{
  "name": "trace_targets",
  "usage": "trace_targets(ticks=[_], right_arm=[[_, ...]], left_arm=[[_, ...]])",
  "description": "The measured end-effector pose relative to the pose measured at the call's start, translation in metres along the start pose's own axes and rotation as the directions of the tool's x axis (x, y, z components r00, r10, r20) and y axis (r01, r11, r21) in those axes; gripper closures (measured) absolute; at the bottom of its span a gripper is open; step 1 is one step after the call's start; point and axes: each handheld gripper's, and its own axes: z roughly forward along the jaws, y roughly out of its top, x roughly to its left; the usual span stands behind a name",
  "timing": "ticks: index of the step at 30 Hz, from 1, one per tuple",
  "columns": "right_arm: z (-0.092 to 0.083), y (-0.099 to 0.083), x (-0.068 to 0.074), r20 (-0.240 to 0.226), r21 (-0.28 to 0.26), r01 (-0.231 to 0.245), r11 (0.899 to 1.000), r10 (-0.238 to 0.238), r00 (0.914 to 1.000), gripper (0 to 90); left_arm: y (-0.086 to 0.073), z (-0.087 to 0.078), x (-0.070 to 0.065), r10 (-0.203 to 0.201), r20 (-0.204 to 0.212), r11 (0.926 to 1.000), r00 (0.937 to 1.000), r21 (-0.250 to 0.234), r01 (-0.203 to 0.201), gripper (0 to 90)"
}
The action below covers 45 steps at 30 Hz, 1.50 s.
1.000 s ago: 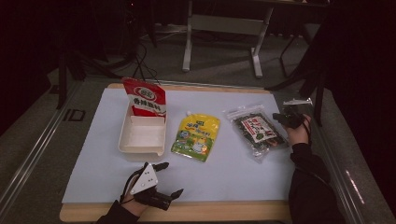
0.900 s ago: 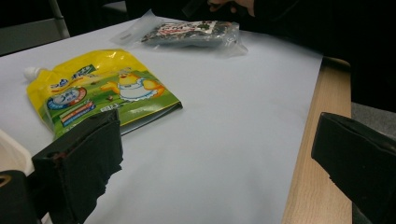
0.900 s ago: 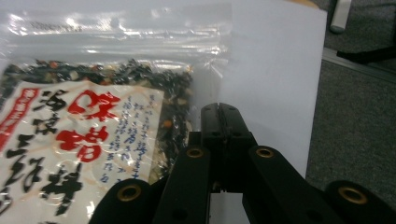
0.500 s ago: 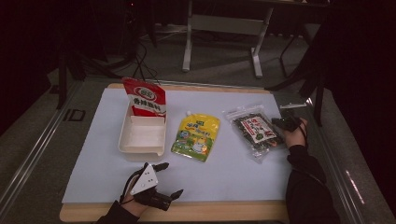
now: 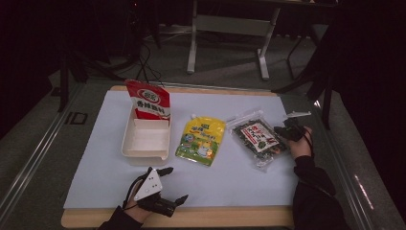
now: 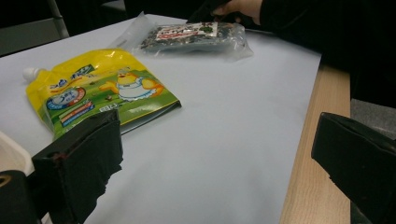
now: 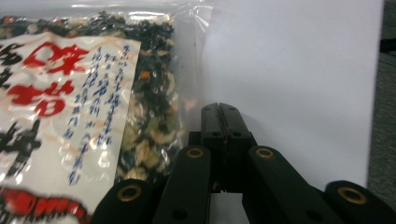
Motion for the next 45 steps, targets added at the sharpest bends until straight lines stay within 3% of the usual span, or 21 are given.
trace_targets(ticks=[1,6,16,20,23,31,36,39,45], right_arm=[[-0.003,-0.003,0.004,-0.020,-0.004,0.001,1.000,-0.002,0.9998,90.0],[-0.009,-0.008,0.014,-0.035,-0.005,0.026,1.000,-0.026,0.9990,90.0],[-0.026,-0.022,0.053,-0.075,0.000,0.116,0.993,-0.115,0.9905,90.0],[-0.038,-0.030,0.064,-0.114,-0.025,0.110,0.994,-0.113,0.9871,90.0],[-0.045,-0.034,0.072,-0.114,-0.018,0.128,0.992,-0.129,0.9851,90.0],[-0.052,-0.046,0.087,-0.168,-0.025,0.120,0.992,-0.123,0.9781,90.0],[-0.055,-0.050,0.100,-0.188,-0.030,0.156,0.987,-0.159,0.9692,90.0],[-0.057,-0.049,0.103,-0.179,-0.025,0.165,0.986,-0.166,0.9696,90.0],[-0.058,-0.032,0.098,-0.175,-0.069,0.143,0.987,-0.153,0.9727,90.0]], left_arm=[[0.000,0.000,0.000,0.001,0.002,1.0000,1.0000,0.001,-0.001,3.1],[0.001,0.001,-0.001,0.006,0.007,1.0000,1.0000,-0.001,-0.006,3.1],[0.002,0.001,-0.004,0.017,0.015,0.9998,0.9997,-0.003,-0.017,3.1],[0.003,0.001,-0.003,0.019,0.018,0.9998,0.9997,0.000,-0.019,3.1],[0.003,0.002,-0.004,0.021,0.019,0.9998,0.9996,-0.001,-0.021,3.1],[0.004,0.003,-0.005,0.023,0.029,0.9997,0.9993,-0.001,-0.023,3.1],[0.005,0.005,-0.005,0.029,0.036,0.9996,0.9989,0.001,-0.029,3.1],[0.005,0.005,-0.005,0.030,0.038,0.9995,0.9988,0.001,-0.030,3.1],[0.005,0.005,-0.005,0.032,0.043,0.9995,0.9986,0.002,-0.032,3.1]])
